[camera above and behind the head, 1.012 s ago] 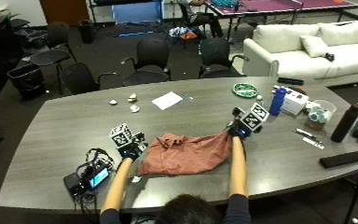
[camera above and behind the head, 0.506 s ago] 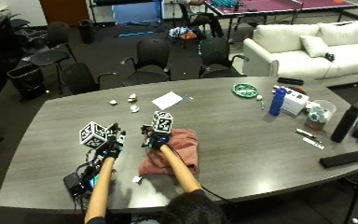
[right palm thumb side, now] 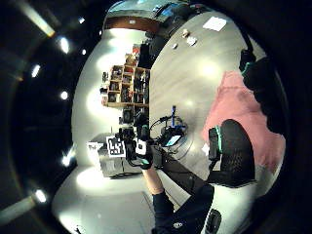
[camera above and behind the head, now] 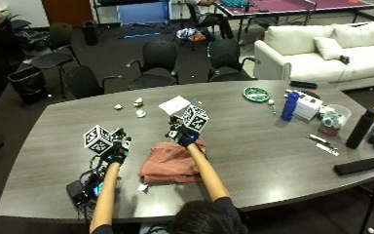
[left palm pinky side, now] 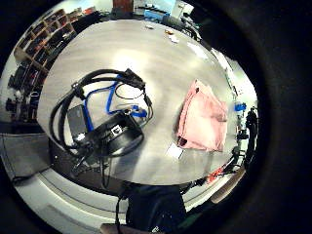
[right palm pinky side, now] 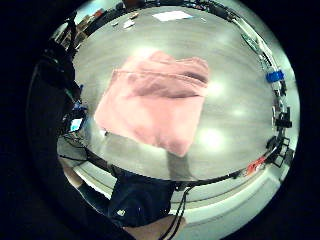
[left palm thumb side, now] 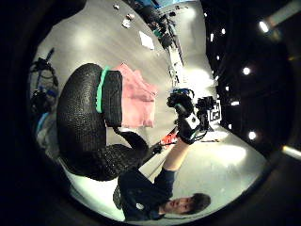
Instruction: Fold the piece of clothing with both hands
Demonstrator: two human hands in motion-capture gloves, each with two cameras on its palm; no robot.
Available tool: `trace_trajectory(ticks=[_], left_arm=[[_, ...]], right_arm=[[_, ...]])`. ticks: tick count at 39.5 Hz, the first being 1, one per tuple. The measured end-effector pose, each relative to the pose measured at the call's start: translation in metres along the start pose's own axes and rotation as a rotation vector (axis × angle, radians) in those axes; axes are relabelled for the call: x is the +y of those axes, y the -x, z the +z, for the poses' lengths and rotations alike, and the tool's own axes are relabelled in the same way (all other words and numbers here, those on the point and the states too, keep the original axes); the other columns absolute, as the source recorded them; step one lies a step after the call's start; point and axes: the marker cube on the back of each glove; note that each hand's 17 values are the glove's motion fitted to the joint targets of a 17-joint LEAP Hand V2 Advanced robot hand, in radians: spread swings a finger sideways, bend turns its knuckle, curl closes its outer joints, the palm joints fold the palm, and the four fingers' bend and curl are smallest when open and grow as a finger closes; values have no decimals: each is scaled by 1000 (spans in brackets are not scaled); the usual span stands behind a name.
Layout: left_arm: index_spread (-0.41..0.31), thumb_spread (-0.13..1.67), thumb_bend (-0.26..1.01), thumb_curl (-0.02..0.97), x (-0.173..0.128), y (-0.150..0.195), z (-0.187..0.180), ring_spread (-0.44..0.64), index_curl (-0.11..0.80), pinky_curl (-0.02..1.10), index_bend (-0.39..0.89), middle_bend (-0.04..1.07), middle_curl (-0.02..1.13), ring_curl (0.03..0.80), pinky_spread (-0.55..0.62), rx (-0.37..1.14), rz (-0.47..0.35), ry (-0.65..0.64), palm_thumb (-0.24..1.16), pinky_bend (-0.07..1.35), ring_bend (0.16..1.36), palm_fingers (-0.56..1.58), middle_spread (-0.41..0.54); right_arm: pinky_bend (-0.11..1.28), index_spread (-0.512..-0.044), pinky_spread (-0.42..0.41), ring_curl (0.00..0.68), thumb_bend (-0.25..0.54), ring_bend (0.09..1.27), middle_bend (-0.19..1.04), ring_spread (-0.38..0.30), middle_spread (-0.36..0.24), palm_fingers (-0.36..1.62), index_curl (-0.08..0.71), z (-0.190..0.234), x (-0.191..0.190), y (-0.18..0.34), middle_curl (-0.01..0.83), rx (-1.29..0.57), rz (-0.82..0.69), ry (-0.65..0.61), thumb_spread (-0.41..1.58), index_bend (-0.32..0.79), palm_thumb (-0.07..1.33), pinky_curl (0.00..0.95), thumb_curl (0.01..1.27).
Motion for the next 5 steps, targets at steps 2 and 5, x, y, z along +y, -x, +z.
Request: trace_trajectory(ticks=[2, 5], left_arm=[[-56, 1338, -10, 297, 1, -5, 0, 220, 377, 353, 165, 171, 368, 312, 201, 13, 3, 22, 353, 195, 440, 476, 57], [-56, 1337, -10, 298, 1, -12, 0, 222, 377, 355, 166, 166, 365, 313, 206, 36, 9, 44, 353, 193, 442, 465, 62]], right_arm=[[637, -174, -258, 422, -16, 534, 186, -175, -111, 1075, 253, -12, 7, 1, 457, 26, -63, -68, 987, 92, 944, 383, 541], [622, -172, -249, 422, -17, 525, 187, -174, -109, 1079, 251, -21, 11, -1, 455, 50, -73, -87, 1006, 95, 943, 378, 535]])
